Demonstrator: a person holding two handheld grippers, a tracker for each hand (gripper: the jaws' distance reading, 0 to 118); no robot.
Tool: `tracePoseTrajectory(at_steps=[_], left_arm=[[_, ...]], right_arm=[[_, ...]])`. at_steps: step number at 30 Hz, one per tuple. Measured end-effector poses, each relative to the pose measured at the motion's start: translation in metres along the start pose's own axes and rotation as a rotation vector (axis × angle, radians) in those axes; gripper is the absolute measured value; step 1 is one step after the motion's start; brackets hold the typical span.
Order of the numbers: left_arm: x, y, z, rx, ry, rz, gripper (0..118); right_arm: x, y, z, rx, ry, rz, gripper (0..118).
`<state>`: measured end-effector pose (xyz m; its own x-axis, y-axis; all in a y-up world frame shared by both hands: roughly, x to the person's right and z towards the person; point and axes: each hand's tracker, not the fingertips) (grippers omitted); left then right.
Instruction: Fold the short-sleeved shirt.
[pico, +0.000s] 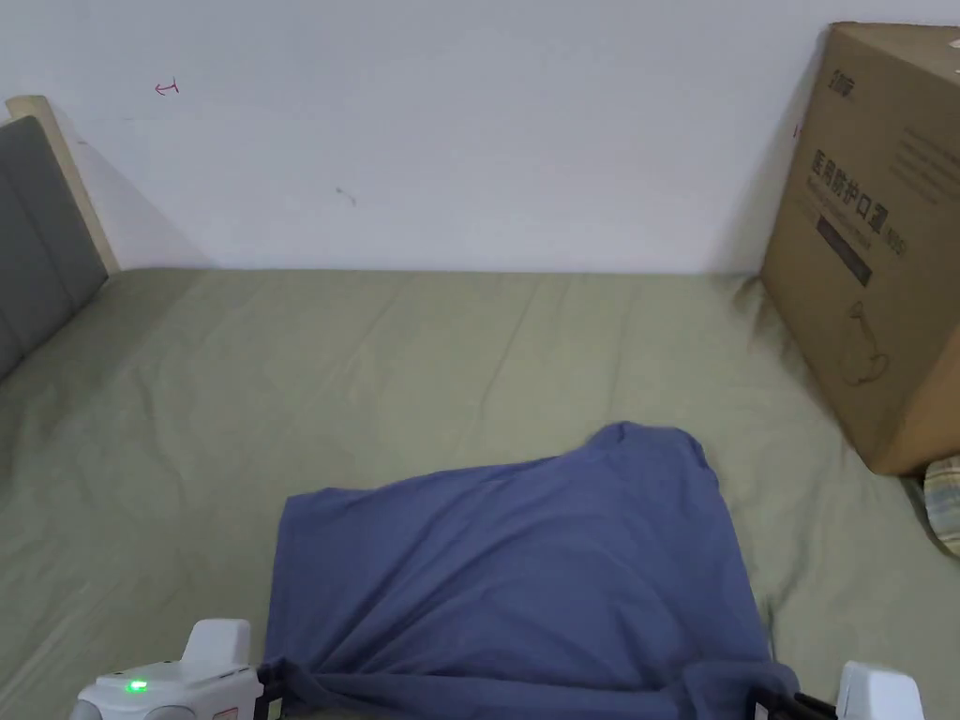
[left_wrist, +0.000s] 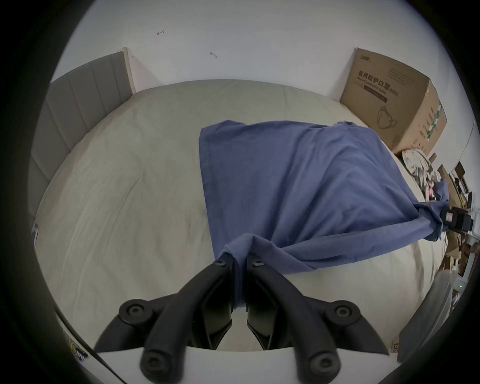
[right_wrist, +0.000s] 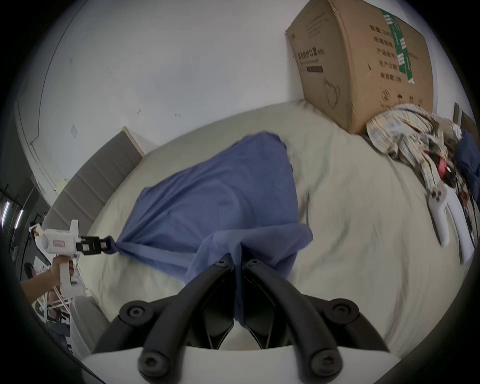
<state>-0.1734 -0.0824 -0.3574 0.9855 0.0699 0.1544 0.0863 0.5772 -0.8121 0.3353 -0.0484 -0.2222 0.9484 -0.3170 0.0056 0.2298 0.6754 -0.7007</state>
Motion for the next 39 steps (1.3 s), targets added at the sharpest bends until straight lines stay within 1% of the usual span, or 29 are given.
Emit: tracePoseTrajectory(at_steps=[3,8,11,15,17,19,22,25,26,28,29,30,31,32,33,34,36,39], left_arm=[[0.002,-0.021,0.024,-0.011,0.005,0.001,7],[-0.004,-0.052,0.05,-0.023,0.017,-0.025,7],[-0.015,-0.07,0.058,-0.036,0.014,-0.031,7],[-0.022,-0.089,0.065,-0.068,0.009,-0.012,7],[-0.024,-0.096,0.065,-0.087,0.013,-0.005,7],[-0.019,-0.099,0.064,-0.099,0.016,0.004,7],[-0.013,-0.1,0.059,-0.107,0.036,-0.005,7],[-0.007,-0.098,0.059,-0.124,0.058,0.017,7],[-0.006,-0.096,0.06,-0.123,0.066,0.032,13],[-0.006,-0.096,0.062,-0.12,0.087,0.063,30],[-0.005,-0.095,0.063,-0.131,0.12,0.092,47],[-0.002,-0.092,0.067,-0.133,0.153,0.1,64],[0.011,-0.084,0.081,-0.124,0.169,0.102,77],[0.015,-0.08,0.089,-0.1,0.168,0.109,89],[0.02,-0.073,0.101,-0.042,0.157,0.126,91],[0.025,-0.065,0.114,0.029,0.141,0.14,91],[0.03,-0.053,0.127,0.138,0.118,0.13,91],[0.046,-0.022,0.161,0.295,0.127,0.108,91]], right_arm=[[0.002,-0.028,0.015,-0.032,-0.013,0.022,2],[0.0,-0.065,0.035,-0.089,0.012,0.019,2],[-0.001,-0.079,0.042,-0.13,0.021,0.027,2],[-0.005,-0.092,0.043,-0.192,0.007,0.029,2],[-0.01,-0.099,0.04,-0.225,-0.014,0.042,2],[-0.01,-0.103,0.03,-0.259,-0.057,0.06,2],[-0.008,-0.109,0.013,-0.309,-0.111,0.012,2],[-0.01,-0.115,0.0,-0.324,-0.131,0.012,2],[-0.011,-0.114,0.001,-0.325,-0.136,0.011,2],[-0.018,-0.11,0.008,-0.312,-0.149,0.016,4],[-0.021,-0.107,0.011,-0.303,-0.149,0.019,12],[-0.025,-0.1,0.016,-0.29,-0.167,0.033,25],[-0.03,-0.091,0.022,-0.261,-0.182,0.047,46],[-0.036,-0.082,0.03,-0.219,-0.163,0.053,73],[-0.041,-0.069,0.039,-0.163,-0.141,0.059,85],[-0.048,-0.054,0.049,-0.101,-0.118,0.066,90],[-0.061,-0.024,0.068,0.032,-0.121,0.101,90],[-0.082,0.019,0.095,0.199,-0.143,0.173,90]])
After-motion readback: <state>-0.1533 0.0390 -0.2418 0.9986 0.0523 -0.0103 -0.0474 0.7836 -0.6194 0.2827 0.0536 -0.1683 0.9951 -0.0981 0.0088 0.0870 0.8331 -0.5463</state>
